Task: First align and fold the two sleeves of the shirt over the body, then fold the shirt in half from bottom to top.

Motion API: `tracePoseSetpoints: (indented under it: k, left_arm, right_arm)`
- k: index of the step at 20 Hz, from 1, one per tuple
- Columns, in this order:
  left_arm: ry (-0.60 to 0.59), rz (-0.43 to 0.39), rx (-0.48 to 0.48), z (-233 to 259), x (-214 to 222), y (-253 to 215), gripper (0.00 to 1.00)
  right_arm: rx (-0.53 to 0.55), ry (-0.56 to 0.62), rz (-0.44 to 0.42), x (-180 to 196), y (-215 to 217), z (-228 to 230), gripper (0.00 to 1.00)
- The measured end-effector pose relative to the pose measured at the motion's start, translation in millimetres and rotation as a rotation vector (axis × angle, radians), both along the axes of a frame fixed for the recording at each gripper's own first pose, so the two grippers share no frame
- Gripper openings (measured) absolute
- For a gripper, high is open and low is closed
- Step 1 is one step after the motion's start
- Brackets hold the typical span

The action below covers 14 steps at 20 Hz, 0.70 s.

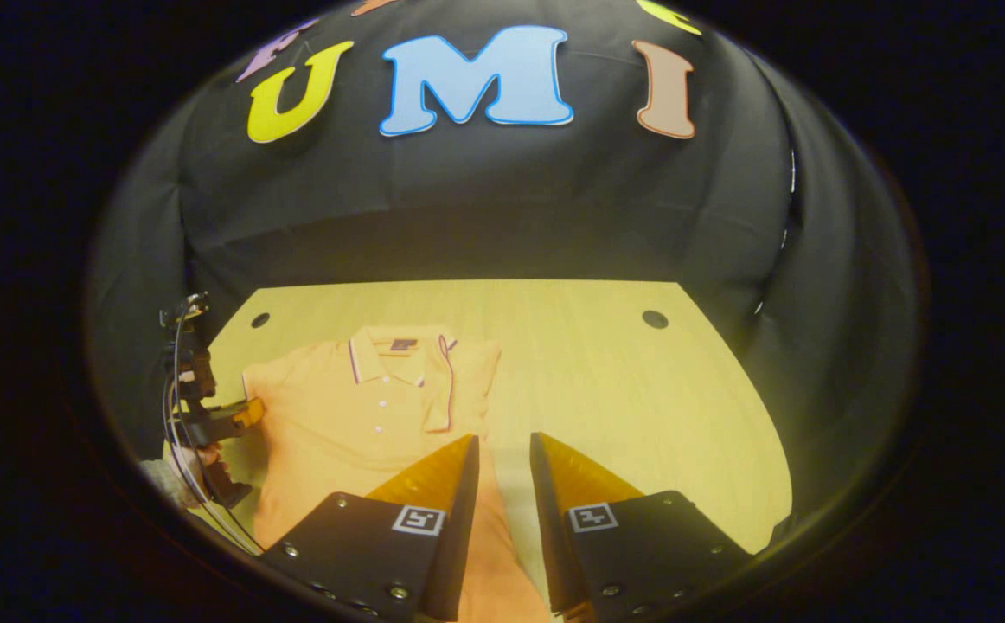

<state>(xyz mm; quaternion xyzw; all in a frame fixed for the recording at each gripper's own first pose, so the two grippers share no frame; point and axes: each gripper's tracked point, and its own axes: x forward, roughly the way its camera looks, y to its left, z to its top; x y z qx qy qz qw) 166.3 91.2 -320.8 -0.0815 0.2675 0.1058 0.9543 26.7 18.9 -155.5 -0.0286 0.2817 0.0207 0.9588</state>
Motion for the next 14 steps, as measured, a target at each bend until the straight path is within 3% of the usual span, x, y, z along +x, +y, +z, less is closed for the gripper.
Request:
tracePoseSetpoints:
  k: [1,8,14]
  left_arm:
    - [0.006,-0.006,0.010,1,2,1,0.08]
    - [-0.027,-0.061,0.111,30,13,-16,0.08]
    - [-0.139,-0.232,0.190,83,34,-92,0.08]
  right_arm:
    - [0.001,0.003,-0.001,-1,-1,5,0.37]
    - [0.008,0.007,-0.008,-2,-7,4,0.37]
    - [0.028,0.018,-0.029,-8,-19,-7,0.37]
